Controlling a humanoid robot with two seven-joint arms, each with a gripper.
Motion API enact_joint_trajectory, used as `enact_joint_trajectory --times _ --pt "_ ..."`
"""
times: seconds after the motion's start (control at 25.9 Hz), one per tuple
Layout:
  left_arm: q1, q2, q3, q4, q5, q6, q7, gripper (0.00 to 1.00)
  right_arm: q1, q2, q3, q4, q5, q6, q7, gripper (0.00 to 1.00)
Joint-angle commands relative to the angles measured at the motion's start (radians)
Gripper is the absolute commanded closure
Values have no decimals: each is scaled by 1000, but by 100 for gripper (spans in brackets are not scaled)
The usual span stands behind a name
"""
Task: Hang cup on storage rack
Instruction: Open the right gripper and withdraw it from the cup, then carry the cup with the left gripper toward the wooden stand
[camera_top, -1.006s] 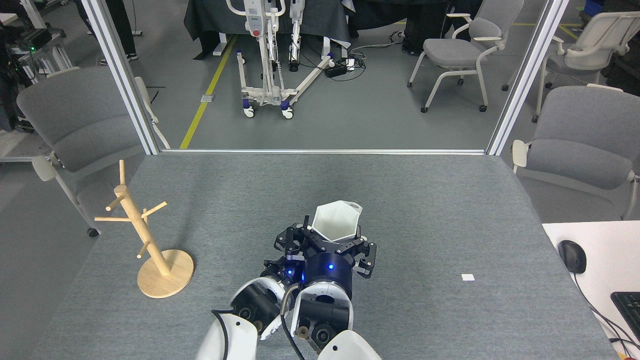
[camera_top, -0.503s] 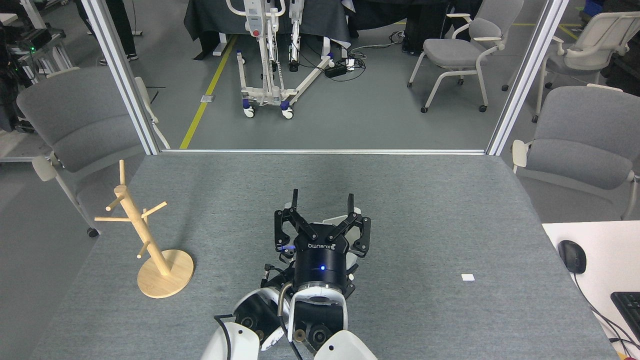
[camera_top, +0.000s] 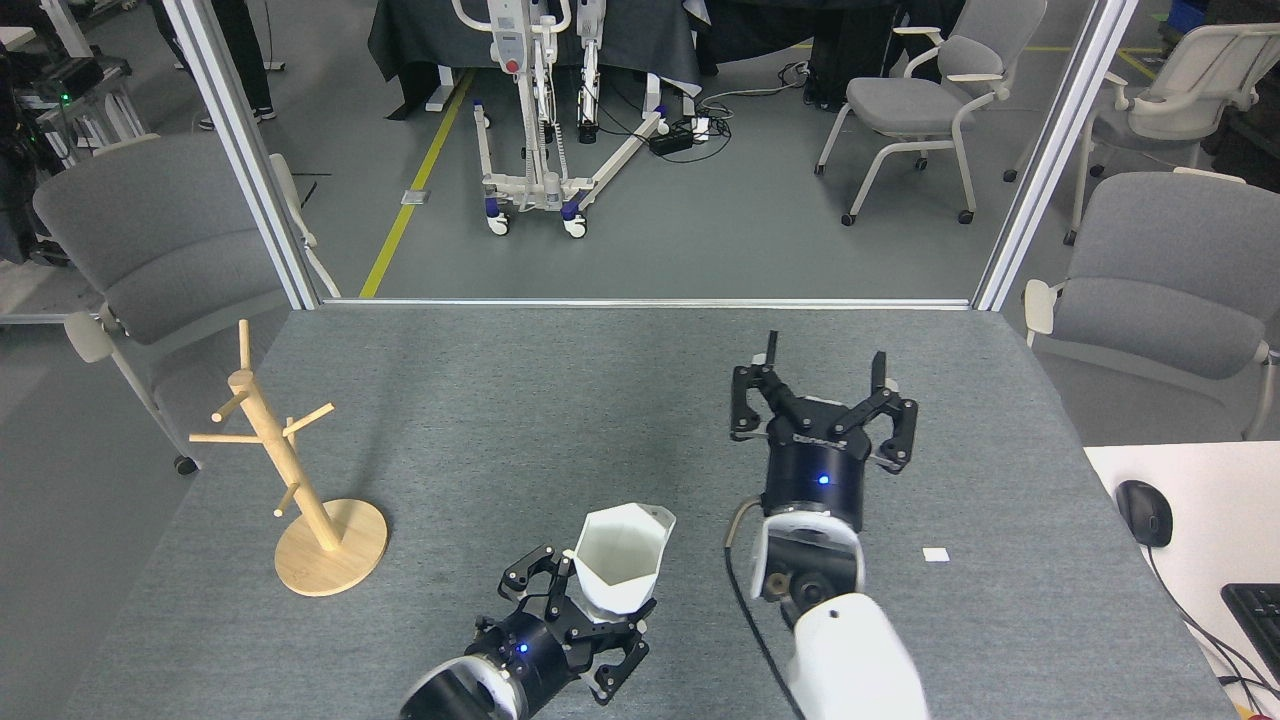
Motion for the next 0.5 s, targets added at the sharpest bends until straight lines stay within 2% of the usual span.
enact_joint_trajectory --times 0.0,0.12,0.19,0.35,0.46 --pt "118 82 39 -101 -1 0 70 100 47 -90 -261 12 -97 -319 -31 2" --pt "204 137 99 -156 -2 3 101 100 156 -98 -460 18 -107 -644 -97 2" --pt "242 147 158 -167 -2 2 119 100 228 -96 -515 15 -87 -749 -104 2" --pt "282 176 323 -168 -2 0 161 100 325 -80 -523 -5 18 -736 -103 2" --pt "289 205 441 -160 -2 -3 222 100 371 -37 -528 -37 28 -718 -104 1"
